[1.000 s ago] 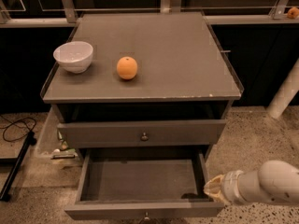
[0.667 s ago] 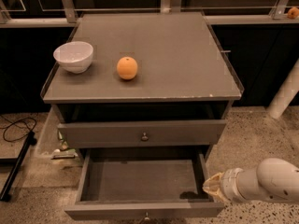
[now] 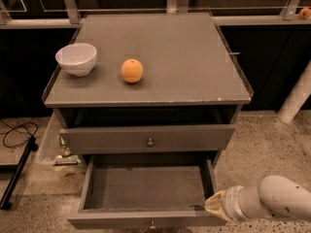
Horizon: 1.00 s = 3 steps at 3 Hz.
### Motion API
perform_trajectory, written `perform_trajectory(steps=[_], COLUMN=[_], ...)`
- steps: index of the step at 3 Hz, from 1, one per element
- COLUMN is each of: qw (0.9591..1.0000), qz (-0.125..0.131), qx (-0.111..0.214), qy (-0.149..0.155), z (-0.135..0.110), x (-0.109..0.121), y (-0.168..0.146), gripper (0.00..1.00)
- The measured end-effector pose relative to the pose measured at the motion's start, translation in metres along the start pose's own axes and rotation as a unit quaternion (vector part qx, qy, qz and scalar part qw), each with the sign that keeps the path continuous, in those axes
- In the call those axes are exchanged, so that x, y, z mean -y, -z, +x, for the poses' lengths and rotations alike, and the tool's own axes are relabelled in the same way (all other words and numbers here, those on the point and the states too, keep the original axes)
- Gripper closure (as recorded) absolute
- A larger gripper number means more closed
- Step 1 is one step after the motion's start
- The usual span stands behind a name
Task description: Close middle drawer
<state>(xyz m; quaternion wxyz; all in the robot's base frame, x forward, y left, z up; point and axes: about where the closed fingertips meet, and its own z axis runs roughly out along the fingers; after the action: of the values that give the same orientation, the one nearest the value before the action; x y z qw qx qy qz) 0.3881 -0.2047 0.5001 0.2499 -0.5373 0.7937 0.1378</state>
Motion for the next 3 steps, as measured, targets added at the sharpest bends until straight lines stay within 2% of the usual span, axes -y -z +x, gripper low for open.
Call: perform_trajectory(steps=[2,3], qw=[0.9993,0.9991], qz=[-0.034,-0.039], qx=[0.016,0.016], qy=[0.005,0.009], z=[0.019,0.018], x=[-0.028,-0.034], y=[-0.060,-0.062], gripper=[1.00,1.00])
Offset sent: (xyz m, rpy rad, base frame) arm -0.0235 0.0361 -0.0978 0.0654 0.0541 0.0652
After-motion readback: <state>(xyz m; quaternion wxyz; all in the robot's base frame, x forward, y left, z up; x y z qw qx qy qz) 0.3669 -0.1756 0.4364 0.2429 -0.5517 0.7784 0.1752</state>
